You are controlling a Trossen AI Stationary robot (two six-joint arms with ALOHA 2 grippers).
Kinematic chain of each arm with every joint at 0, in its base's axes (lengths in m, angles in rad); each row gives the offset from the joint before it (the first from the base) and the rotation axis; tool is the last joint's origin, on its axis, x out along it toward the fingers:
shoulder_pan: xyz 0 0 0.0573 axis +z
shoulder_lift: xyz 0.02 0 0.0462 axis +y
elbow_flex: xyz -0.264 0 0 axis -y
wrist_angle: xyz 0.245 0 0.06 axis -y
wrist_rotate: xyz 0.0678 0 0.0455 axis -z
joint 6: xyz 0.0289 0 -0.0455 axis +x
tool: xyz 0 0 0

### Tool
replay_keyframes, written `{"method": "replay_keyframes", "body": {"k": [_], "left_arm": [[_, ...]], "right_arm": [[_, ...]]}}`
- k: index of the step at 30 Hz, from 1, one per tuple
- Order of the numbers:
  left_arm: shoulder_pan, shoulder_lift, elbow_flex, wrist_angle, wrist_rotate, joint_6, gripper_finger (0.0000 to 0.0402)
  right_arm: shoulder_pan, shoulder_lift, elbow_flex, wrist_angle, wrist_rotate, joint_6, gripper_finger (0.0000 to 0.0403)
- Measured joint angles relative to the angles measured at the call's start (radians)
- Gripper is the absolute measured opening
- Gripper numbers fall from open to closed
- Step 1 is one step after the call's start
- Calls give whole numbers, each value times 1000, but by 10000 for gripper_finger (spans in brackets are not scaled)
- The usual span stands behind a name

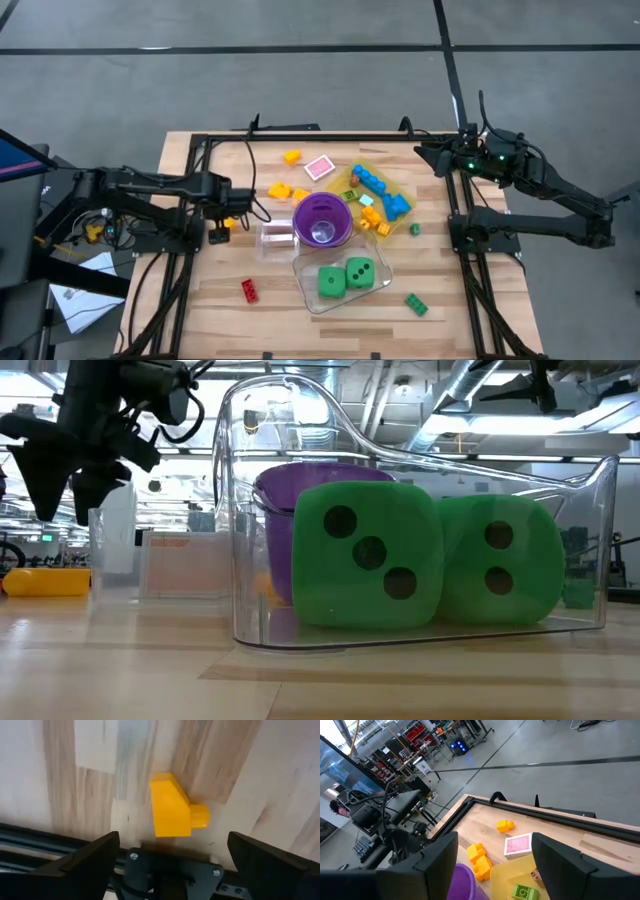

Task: Pick & Place Toys
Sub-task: Put the large yellow game piece into the yellow bin

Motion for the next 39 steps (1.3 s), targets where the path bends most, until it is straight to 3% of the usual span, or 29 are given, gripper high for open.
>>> {"method": "replay_keyframes", "body": {"k": [7, 21, 39], "left_arm": [[0, 50, 0, 2, 44, 10, 365], [5, 364, -25, 89, 33, 11, 364], [6, 496, -29, 99, 62, 24, 363]], "right_arm": [[0, 0, 0, 1, 0, -11, 246], [0, 0, 0, -1, 1, -23, 246], [0, 0, 0, -5, 0, -21, 246]]}}
